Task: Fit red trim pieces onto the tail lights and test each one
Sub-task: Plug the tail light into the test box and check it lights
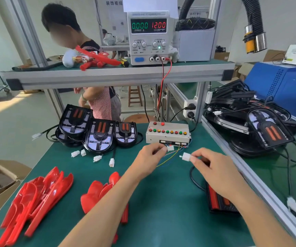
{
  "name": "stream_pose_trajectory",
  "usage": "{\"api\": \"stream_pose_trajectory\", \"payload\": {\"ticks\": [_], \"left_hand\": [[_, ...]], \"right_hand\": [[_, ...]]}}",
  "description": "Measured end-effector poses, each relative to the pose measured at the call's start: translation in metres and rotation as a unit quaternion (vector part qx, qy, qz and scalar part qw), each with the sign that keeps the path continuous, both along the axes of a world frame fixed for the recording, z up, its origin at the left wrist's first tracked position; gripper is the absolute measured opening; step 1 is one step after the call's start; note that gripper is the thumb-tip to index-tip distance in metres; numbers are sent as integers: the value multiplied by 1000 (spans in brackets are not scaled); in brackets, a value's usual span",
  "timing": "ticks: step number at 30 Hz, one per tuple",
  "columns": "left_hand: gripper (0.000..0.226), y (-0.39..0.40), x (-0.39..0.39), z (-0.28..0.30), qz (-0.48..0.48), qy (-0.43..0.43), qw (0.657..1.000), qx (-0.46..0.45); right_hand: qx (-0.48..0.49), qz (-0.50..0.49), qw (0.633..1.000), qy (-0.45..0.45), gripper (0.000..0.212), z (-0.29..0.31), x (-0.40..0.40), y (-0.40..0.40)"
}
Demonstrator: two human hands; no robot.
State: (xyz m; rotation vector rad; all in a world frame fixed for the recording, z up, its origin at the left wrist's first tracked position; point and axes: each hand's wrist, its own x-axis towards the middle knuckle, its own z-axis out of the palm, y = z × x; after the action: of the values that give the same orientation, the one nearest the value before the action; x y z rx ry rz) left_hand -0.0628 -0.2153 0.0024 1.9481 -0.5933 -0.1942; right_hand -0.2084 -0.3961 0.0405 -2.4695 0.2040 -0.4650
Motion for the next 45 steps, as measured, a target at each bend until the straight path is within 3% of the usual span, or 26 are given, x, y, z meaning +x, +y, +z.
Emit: {"api": "stream_pose_trajectory", "payload": {"ticks": [8, 22, 24, 27, 34, 45], "left_hand": [[19, 6, -6, 4, -51, -11, 998, -31], [35, 2, -9, -5, -83, -24, 996, 4], [20, 3, -10, -5, -96, -21, 995, 19], [31, 3, -10, -6, -85, -104, 990, 51], [19, 4, -2, 0, -101, -332, 931, 116], [10, 1, 0, 4, -151, -410, 889, 135]], "right_hand": [[-57, -42, 997, 32, 11, -9, 27, 13], [-27, -28, 996, 86, 16, -8, 30, 14], [-29, -35, 995, 87, 16, -8, 31, 12], [-20, -35, 996, 83, 16, -9, 31, 11], [-36, -28, 994, 96, 18, -14, 33, 9], [20, -44, 996, 81, 29, -23, 36, 15]]}}
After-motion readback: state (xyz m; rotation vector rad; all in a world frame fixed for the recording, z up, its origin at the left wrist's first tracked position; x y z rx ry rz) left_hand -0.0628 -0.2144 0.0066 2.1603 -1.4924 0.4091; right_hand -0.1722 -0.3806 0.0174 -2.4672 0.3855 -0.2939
